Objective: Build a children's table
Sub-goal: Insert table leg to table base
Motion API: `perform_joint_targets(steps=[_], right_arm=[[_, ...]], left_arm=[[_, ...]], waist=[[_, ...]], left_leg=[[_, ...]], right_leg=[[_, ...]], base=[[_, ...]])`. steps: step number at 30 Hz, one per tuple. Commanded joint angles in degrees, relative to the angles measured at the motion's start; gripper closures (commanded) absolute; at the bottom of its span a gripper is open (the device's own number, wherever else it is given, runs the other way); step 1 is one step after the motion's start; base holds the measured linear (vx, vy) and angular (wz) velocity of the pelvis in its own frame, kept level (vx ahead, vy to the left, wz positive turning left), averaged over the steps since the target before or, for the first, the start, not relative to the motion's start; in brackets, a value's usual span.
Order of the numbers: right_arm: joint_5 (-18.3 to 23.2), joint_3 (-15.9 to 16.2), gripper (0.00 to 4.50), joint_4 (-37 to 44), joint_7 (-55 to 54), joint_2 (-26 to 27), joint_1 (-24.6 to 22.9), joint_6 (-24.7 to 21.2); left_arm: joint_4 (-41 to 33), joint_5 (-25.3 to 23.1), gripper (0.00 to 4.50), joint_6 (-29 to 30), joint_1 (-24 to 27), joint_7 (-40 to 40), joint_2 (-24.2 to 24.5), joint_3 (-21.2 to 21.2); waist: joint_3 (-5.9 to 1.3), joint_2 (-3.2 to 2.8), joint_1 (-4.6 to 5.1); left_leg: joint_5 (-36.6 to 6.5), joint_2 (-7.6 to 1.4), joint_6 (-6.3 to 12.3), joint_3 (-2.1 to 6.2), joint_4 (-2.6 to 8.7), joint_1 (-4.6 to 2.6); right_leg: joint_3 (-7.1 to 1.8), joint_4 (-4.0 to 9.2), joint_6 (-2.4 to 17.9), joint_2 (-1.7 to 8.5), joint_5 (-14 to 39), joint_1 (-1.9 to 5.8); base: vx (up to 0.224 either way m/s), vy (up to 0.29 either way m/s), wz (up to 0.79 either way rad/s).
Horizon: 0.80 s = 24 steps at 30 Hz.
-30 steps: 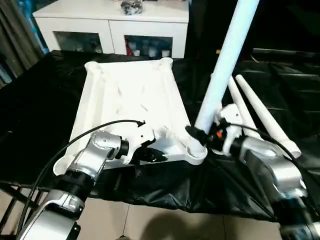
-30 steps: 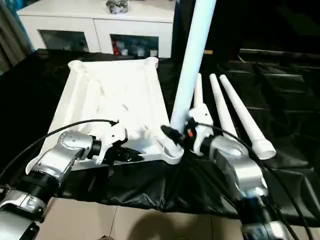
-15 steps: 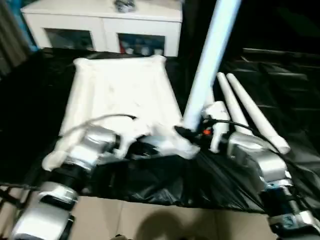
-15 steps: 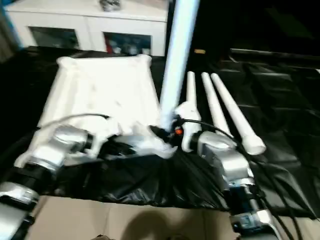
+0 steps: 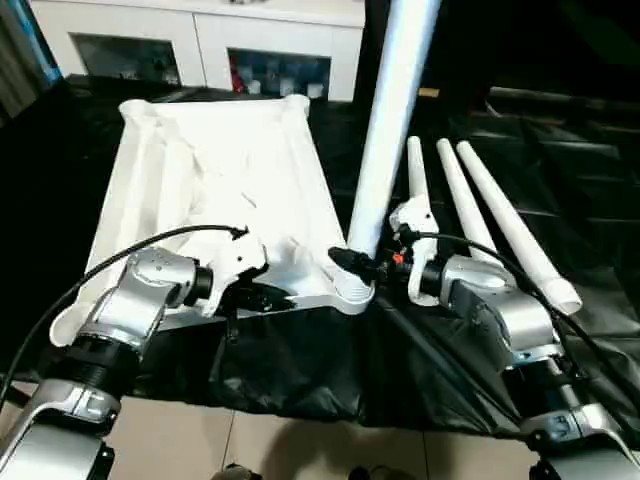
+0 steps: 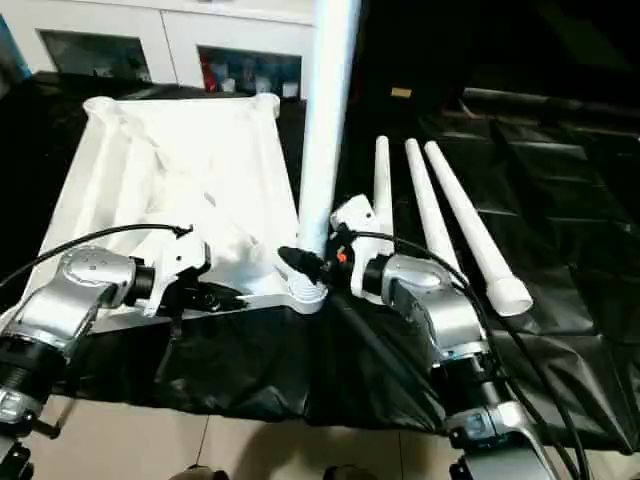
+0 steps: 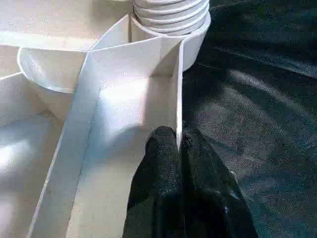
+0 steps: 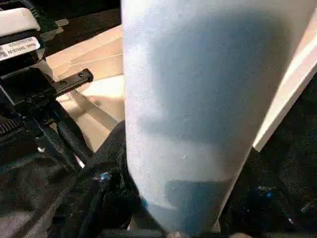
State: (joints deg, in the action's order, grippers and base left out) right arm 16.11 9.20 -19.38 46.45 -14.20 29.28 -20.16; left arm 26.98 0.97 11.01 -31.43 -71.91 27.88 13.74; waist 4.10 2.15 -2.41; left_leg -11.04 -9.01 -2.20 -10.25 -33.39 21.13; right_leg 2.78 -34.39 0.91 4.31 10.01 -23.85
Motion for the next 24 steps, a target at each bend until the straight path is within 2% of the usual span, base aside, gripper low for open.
perform_joint_targets(steps=[1, 3, 6, 10, 12, 13, 15, 18, 19, 21, 23, 24], right_arm=[[-2.5, 1.8, 2.61, -4.1, -0.4, -0.4, -1.9, -1.9], [-2.7, 2.1, 2.61, -4.6, 0.2, -0.5, -2.1, -1.4], [-2.3, 1.6, 2.61, -4.7, 0.1, -0.3, -2.6, -1.3], [-0.2, -1.1, 2.61, -5.0, -0.6, 0.7, -4.0, -0.6], [1.4, -2.9, 2.61, -5.3, -1.0, 1.5, -4.9, -0.1], [1.4, -2.9, 2.62, -5.3, -1.0, 1.5, -4.9, -0.1], [3.4, -5.3, 2.62, -5.7, -1.1, 2.4, -7.0, 1.3], [4.4, -6.9, 2.62, -6.0, -1.1, 3.1, -9.0, 3.4], [4.5, -7.7, 2.62, -6.2, -1.2, 3.4, -10.3, 5.0], [4.3, -7.9, 2.62, -6.3, -1.3, 3.5, -11.0, 6.0], [3.0, -7.6, 2.62, -5.5, -1.8, 3.4, -13.0, 8.8], [3.0, -7.6, 2.62, -5.5, -1.8, 3.4, -13.0, 8.8]], left_arm=[[-1.0, 2.0, 4.5, -0.9, -0.7, 0.0, -1.5, 0.0], [-1.1, 1.5, 4.5, -0.5, -0.8, 1.2, -2.0, -0.2], [-1.5, 1.7, 4.5, -0.3, -0.6, 2.0, -2.4, -0.7], [-1.9, 1.7, 4.5, 0.1, -0.2, 3.3, -2.8, -1.0], [-1.8, 1.5, 4.5, 0.4, -0.1, 4.3, -3.2, -1.1], [-1.8, 1.5, 4.5, 0.4, -0.1, 4.3, -3.2, -1.1], [-1.8, 1.5, 4.5, 0.6, -0.1, 5.3, -3.9, -1.1], [-1.6, 1.4, 4.5, 0.7, -0.1, 6.0, -4.6, -1.0], [-1.3, 1.1, 4.5, 0.5, -0.3, 6.6, -5.0, -0.8], [-1.0, 0.9, 4.5, 0.3, -0.4, 7.0, -5.2, -0.8], [-0.3, 0.6, 4.5, 0.1, -0.8, 7.8, -5.8, -0.8], [-0.3, 0.6, 4.5, 0.1, -0.8, 7.8, -5.8, -0.8]], waist=[[-2.84, -0.45, -0.42], [-2.64, -0.49, -0.37], [-2.83, -0.7, -0.52], [-2.95, -0.59, -0.75], [-3.2, -0.74, -1.01], [-3.21, -0.69, -1.07], [-3.43, -0.77, -1.14], [-3.61, -0.7, -1.35], [-3.49, -0.81, -1.43], [-3.46, -0.7, -1.49], [-3.37, -0.85, -1.54], [-3.33, -0.83, -1.53]], left_leg=[[-10.4, -4.09, 2.49, 1.22, 4.38, -0.6], [-13.4, -4.23, 1.16, 1.34, 4.64, -0.83], [-14.3, -4.27, 0.25, 1.45, 4.71, -0.91], [-13.8, -4.23, 0.38, 1.4, 4.68, -0.86], [-13.1, -4.3, 0.54, 1.36, 4.58, -0.92], [-12.8, -4.27, 0.6, 1.34, 4.56, -0.9], [-12.0, -4.26, 0.8, 1.31, 4.51, -0.85], [-11.4, -4.26, 1.23, 1.23, 4.4, -0.83], [-11.8, -4.26, 1.37, 1.22, 4.4, -0.77], [-12.3, -4.24, 1.33, 1.24, 4.45, -0.76], [-13.3, -4.22, 1.18, 1.22, 4.51, -0.83], [-13.7, -4.21, 1.13, 1.24, 4.56, -0.92]], right_leg=[[-2.87, 3.66, 15.0, 4.62, 9.3, 3.06], [-2.95, 4.11, 13.8, 4.61, 14.3, 2.81], [-3.02, 4.16, 13.1, 4.65, 15.3, 2.81], [-3.06, 4.07, 13.3, 4.62, 13.7, 2.84], [-3.1, 3.98, 13.6, 4.75, 12.3, 2.92], [-3.07, 3.98, 13.7, 4.74, 12.0, 2.97], [-2.98, 3.77, 14.2, 4.68, 10.6, 3.12], [-2.95, 3.68, 14.7, 4.77, 9.4, 3.2], [-2.99, 3.81, 14.6, 4.82, 10.0, 3.14], [-2.94, 3.97, 14.2, 4.8, 11.6, 3.12], [-2.95, 4.25, 13.5, 4.78, 13.6, 3.01], [-2.94, 4.34, 13.3, 4.75, 14.4, 2.94]], base=[[0.0, 0.0, 0.0], [0.0, 0.0, 0.0], [0.0, 0.0, 0.0], [0.0, 0.0, 0.0], [0.0, 0.0, 0.0], [0.0, 0.0, 0.0], [0.0, 0.0, 0.0], [0.0, 0.0, 0.0], [0.0, 0.0, 0.0], [0.0, 0.0, 0.0], [0.0, 0.0, 0.0], [0.0, 0.0, 0.0]])
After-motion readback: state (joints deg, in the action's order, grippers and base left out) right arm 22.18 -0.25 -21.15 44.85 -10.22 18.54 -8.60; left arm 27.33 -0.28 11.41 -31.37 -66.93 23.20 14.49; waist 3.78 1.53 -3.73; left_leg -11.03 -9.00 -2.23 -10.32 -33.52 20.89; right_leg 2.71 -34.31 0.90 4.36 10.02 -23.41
